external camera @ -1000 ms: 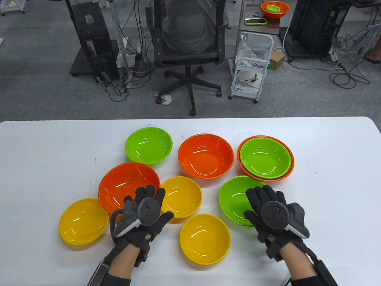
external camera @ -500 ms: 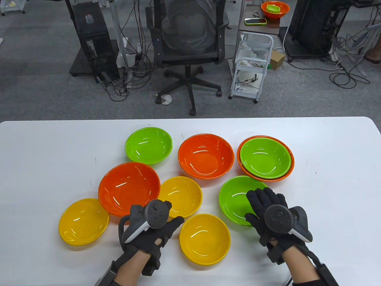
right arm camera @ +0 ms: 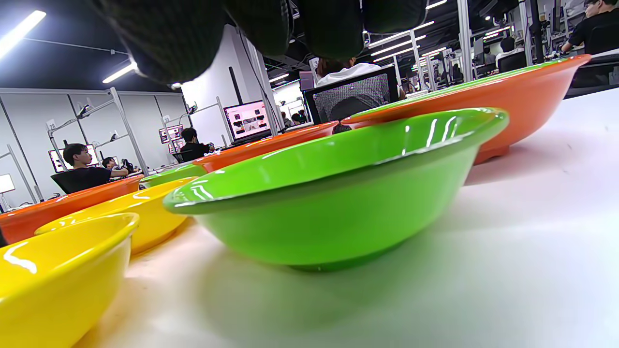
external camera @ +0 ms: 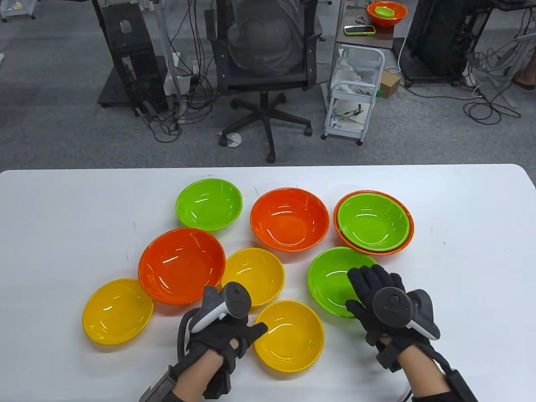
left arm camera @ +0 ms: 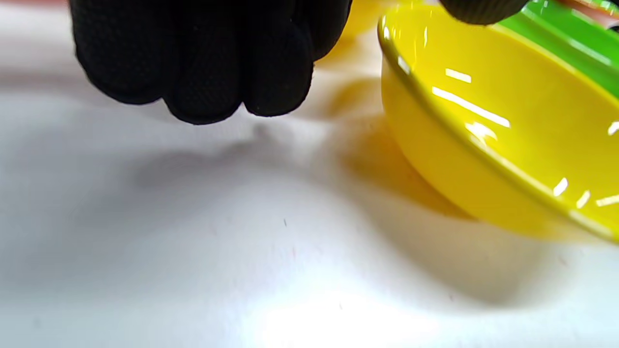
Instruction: Nest bowls by size, largest on bottom, smallest on top
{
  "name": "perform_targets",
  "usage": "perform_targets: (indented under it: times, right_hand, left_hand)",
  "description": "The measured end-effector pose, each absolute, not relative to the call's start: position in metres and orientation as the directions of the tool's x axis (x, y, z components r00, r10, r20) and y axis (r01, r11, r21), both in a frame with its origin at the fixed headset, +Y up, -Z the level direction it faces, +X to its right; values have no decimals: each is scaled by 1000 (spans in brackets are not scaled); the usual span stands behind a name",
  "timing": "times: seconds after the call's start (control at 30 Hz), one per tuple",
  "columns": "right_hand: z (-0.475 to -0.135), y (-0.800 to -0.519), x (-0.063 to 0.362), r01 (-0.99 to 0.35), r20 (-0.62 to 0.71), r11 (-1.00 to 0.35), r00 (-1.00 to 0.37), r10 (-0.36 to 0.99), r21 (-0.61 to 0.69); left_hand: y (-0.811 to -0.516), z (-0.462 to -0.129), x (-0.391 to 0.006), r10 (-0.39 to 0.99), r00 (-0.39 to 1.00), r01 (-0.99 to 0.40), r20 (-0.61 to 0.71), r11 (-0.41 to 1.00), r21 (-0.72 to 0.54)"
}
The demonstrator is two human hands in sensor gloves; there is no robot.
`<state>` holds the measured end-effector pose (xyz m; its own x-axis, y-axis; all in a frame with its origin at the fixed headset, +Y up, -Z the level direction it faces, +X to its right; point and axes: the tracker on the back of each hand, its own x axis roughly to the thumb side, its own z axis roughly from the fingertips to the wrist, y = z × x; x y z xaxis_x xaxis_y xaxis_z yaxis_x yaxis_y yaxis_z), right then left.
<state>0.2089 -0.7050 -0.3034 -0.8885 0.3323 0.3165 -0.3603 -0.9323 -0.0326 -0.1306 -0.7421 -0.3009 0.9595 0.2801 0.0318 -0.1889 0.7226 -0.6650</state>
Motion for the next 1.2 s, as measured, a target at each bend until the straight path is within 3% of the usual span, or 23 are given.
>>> perform_targets:
  times: [0.4, 1.2]
  right_hand:
    - [-306, -708, 209, -354, 309, -935, -891, 333, -14]
    - [-307, -711, 208, -346, 299, -938, -895, 332, 6]
  left_hand:
    - [-759, -308, -126, 309, 950, -207, 30, 702, -681]
    - [-760, -319, -137, 572, 820, -417, -22, 572, -706]
